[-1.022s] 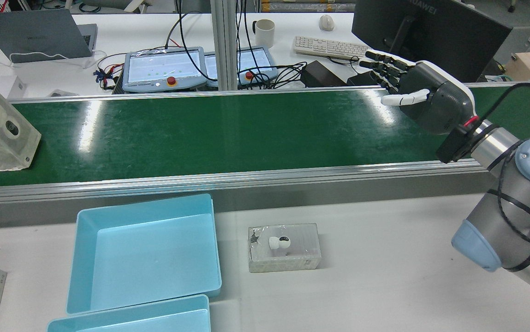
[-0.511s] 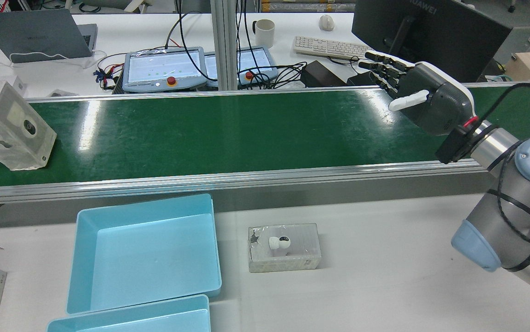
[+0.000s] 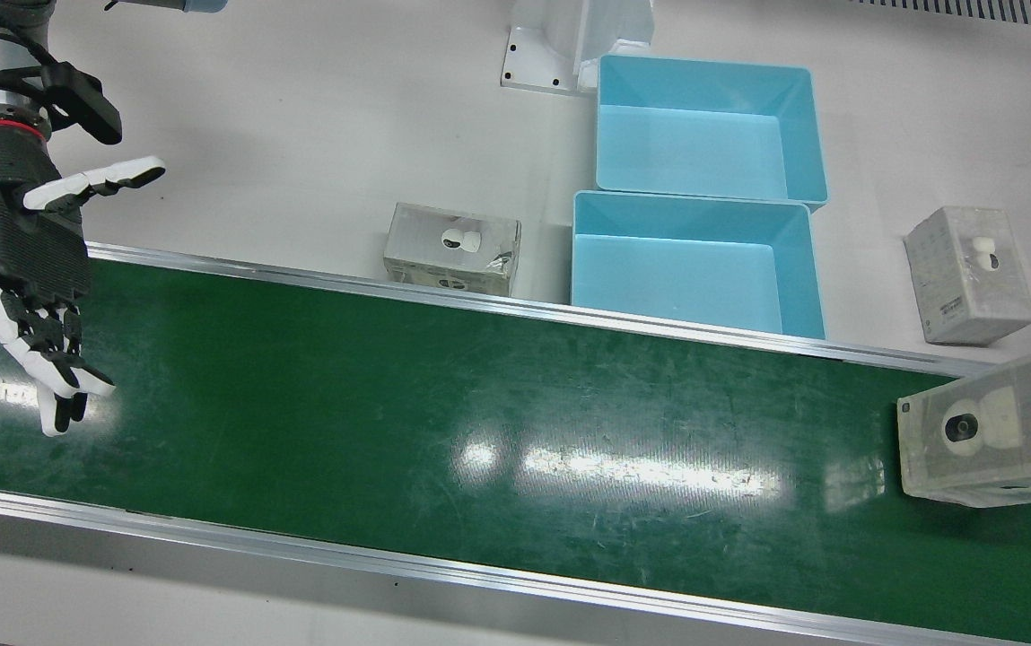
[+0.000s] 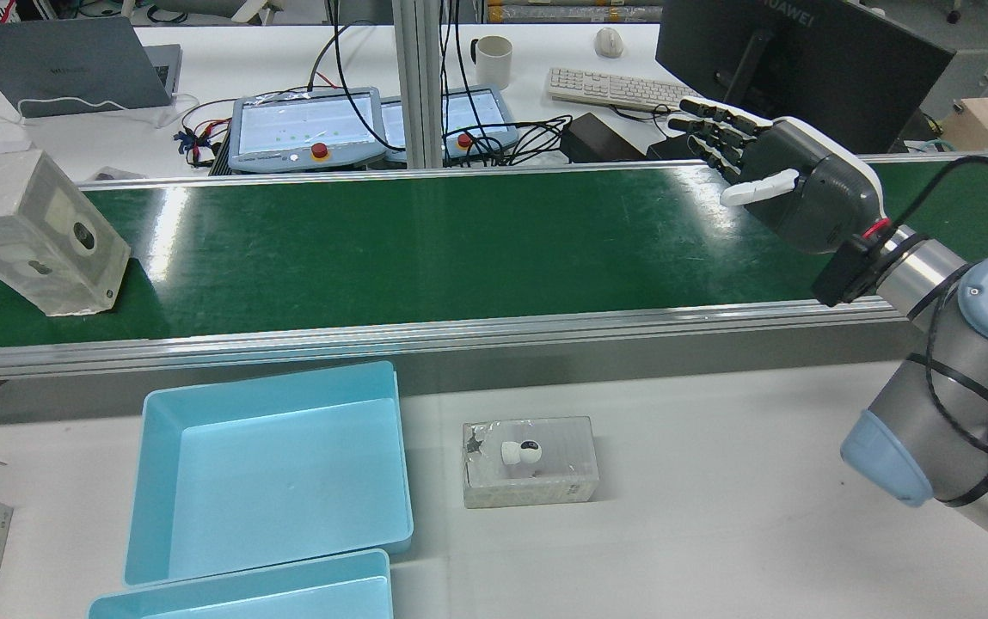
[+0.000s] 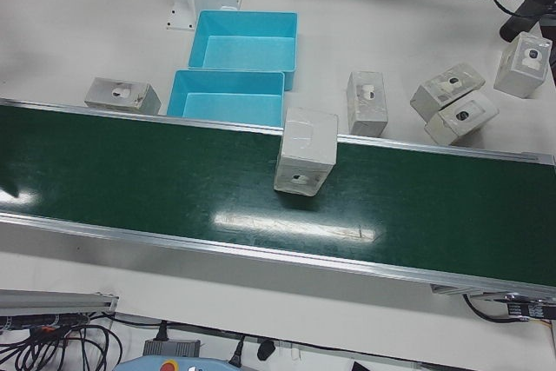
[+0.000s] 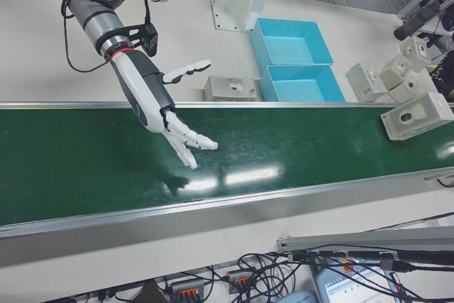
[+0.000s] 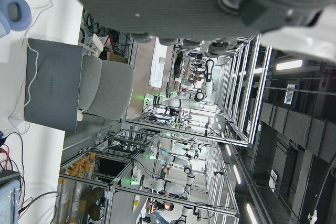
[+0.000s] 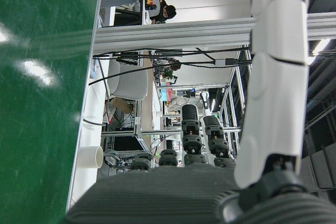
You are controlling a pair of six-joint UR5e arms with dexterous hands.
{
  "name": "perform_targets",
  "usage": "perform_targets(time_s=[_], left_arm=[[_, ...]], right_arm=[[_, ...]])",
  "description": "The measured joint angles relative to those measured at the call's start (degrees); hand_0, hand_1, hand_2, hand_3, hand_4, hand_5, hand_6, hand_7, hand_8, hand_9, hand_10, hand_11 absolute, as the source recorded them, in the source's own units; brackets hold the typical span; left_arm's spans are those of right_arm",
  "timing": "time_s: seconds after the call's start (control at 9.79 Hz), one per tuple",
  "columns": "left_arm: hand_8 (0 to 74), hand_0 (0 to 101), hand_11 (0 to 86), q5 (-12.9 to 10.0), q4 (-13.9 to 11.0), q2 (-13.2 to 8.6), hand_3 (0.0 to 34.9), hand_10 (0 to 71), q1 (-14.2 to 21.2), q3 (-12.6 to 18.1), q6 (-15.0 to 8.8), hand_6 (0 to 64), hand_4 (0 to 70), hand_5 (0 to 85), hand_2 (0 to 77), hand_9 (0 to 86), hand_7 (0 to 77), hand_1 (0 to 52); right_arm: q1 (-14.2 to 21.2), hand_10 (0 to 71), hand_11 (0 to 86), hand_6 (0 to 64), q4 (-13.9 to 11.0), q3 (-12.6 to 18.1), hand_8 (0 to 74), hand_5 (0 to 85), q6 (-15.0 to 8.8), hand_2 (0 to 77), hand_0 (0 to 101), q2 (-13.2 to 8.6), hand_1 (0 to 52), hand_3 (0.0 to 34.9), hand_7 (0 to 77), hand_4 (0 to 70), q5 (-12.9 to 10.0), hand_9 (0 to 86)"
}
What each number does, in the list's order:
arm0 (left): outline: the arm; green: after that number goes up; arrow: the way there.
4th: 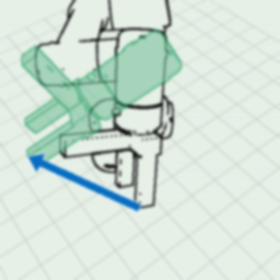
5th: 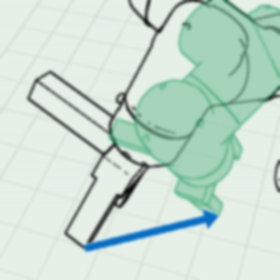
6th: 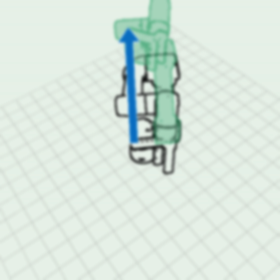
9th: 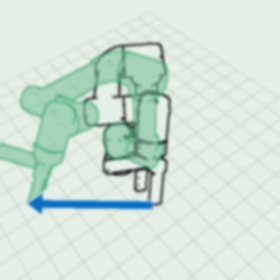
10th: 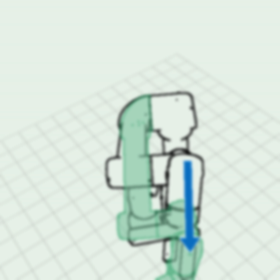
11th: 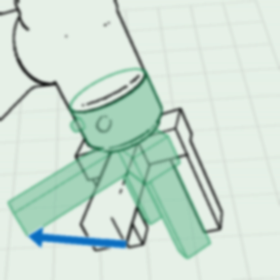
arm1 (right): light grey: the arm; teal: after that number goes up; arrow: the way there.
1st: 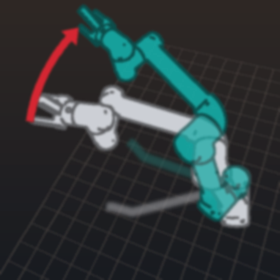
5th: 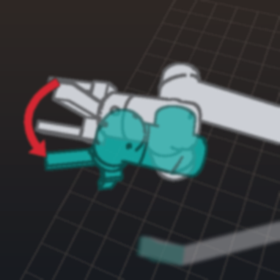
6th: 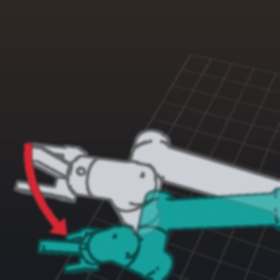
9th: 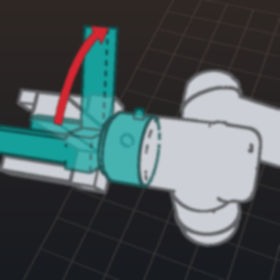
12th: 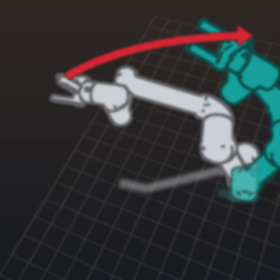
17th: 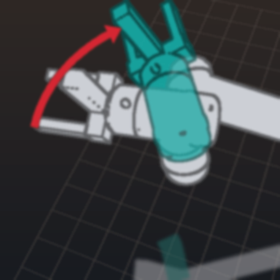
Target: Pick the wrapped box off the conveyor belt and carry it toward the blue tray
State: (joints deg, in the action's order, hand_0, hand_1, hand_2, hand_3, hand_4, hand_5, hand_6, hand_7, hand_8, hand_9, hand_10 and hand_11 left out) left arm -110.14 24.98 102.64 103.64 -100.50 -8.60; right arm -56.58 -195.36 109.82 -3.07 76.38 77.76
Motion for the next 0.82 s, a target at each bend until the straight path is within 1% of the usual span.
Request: perform_targets(time_s=[0.1,0.2,0.31,0.82], left_arm=[[0.5,0,0.5,0.0,0.0,0.0,0.0,0.0,0.0,0.0,0.0,0.0,0.0,1.1,1.1,0.0,0.5,0.0],[0.5,0,0.5,0.0,0.0,0.0,0.0,0.0,0.0,0.0,0.0,0.0,0.0,1.1,1.1,0.0,0.5,0.0],[0.5,0,0.5,0.0,0.0,0.0,0.0,0.0,0.0,0.0,0.0,0.0,0.0,1.1,1.1,0.0,0.5,0.0],[0.5,0,0.0,0.0,0.0,0.0,0.0,0.5,0.0,0.0,0.0,0.0,0.0,1.1,1.1,0.0,0.5,0.0]], right_arm=[[0.0,2.2,3.8,5.5,0.0,0.0,0.5,12.0,0.0,6.0,48,0.0,12.5,0.6,19.6,12.0,0.0,4.9],[0.0,2.2,4.4,5.5,0.0,0.0,0.5,12.0,0.0,8.7,48,0.0,12.5,0.6,19.6,12.0,0.0,5.4],[0.1,2.2,4.4,5.5,0.0,0.0,0.5,12.0,0.0,8.7,47,0.0,12.5,0.6,17.5,12.0,0.0,5.4],[0.1,1.6,4.4,5.5,0.0,0.0,0.5,12.0,0.0,9.3,47,0.0,12.0,0.6,19.1,12.0,0.2,5.4]])
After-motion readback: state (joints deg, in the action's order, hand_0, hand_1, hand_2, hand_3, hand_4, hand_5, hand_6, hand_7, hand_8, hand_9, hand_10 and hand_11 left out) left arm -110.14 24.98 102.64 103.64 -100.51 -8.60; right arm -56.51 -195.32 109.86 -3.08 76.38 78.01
